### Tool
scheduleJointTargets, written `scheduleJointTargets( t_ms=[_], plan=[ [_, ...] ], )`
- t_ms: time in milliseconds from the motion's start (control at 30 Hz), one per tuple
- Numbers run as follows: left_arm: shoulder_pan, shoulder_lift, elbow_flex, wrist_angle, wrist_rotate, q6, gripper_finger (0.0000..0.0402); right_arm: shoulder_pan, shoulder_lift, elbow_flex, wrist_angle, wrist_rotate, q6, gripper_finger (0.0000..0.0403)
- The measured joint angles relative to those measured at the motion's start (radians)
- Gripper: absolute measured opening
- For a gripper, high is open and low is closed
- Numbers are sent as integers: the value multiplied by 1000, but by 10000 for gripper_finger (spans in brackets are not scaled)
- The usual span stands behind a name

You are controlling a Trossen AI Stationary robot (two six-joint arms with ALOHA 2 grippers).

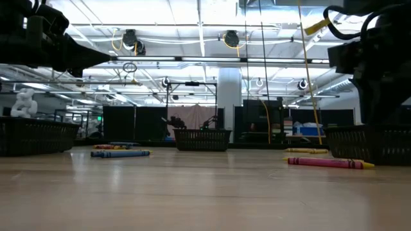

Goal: Sort crayons
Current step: Put the blue crayon into the bottom left black bin

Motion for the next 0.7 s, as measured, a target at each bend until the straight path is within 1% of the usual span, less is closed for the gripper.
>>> scheduleJointTargets(
  t_ms=[133, 233, 333, 400, 467, 533, 600, 700],
  plan=[
    [0, 0, 0, 0, 0, 0, 0, -11, 0, 0, -1, 0, 7, 81],
    [0, 0, 0, 0, 0, 0, 0, -17, 1, 23, -35, 5, 20, 91],
    [0, 0, 0, 0, 0, 0, 0, -19, 0, 91, -96, 68, 101, 94],
    [0, 0, 0, 0, 0, 0, 0, -18, 0, 146, -70, 116, 147, 94],
    [0, 0, 0, 0, 0, 0, 0, -17, -1, 188, 53, 163, 161, 91],
    [0, 0, 0, 0, 0, 0, 0, -16, -1, 198, 273, 211, 142, 88],
    [0, 0, 0, 0, 0, 0, 0, -10, 1, 186, 535, 211, 60, 87],
    [0, 0, 0, 3, 0, 0, 0, 7, 25, 137, 914, 166, -94, 87]
  ],
)
